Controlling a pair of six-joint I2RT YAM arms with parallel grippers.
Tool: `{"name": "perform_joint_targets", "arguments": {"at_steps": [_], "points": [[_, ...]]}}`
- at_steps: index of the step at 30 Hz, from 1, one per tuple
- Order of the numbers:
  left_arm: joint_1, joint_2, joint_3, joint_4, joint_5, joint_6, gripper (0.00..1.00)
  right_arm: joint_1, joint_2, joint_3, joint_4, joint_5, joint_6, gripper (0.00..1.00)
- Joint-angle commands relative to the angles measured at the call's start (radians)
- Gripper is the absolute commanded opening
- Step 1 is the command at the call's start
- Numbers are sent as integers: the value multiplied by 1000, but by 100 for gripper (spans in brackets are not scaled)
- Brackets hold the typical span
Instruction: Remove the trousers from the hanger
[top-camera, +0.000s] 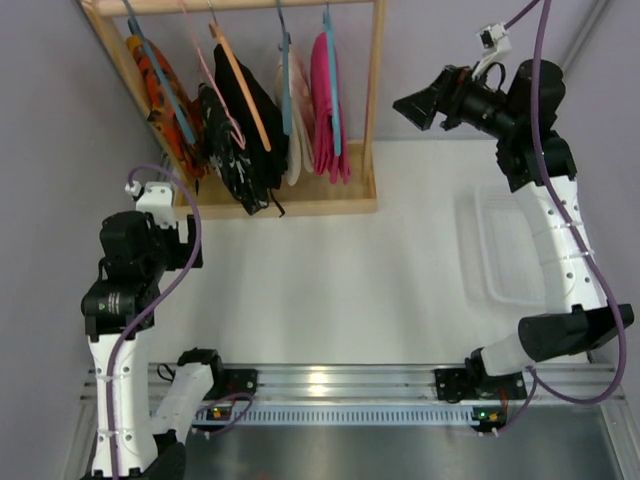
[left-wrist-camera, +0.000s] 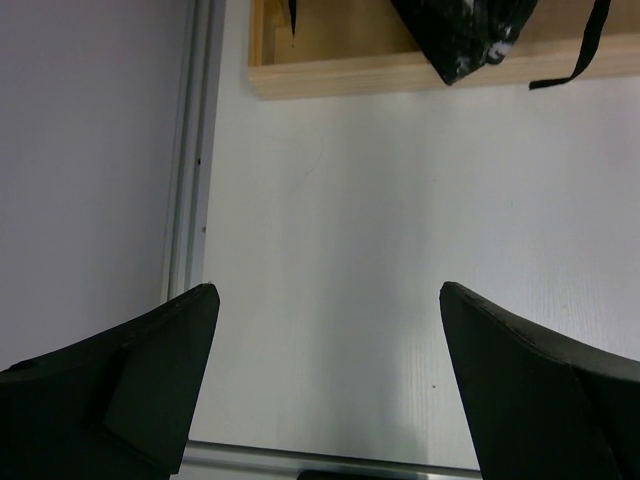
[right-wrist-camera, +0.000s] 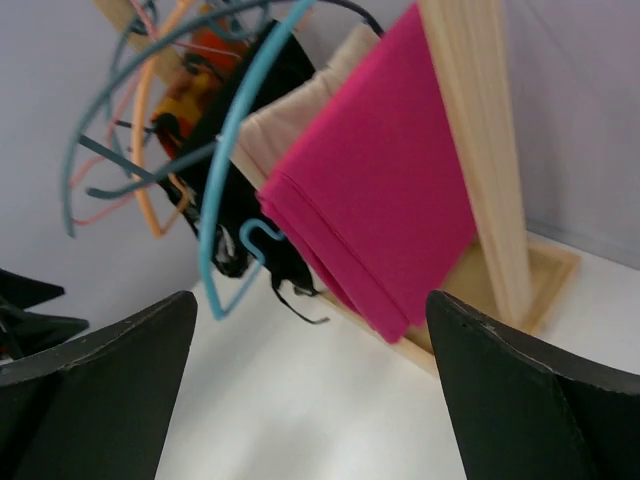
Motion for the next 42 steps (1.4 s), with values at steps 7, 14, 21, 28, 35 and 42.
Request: {"name": "perform_joint_targets", "arguments": {"at_steps": [7, 14, 21, 28, 35, 42], "points": [[30, 6, 73, 16, 62, -52, 99, 156, 166, 156, 257, -22, 350, 88], [31, 5, 91, 16, 59, -44, 99, 217, 246, 160, 366, -22, 439, 70], [34, -5, 65, 18, 97, -50, 99, 235, 302, 164, 452, -54, 530, 66], [37, 3, 62, 18, 88, -53, 99, 249, 369, 171, 538, -79, 626, 62], [37, -18, 25, 16, 87, -55, 99, 272, 409, 177, 642, -88, 741, 55], [54, -32, -21, 16, 116, -70, 99, 271, 432, 197, 702, -96, 815, 49]]}}
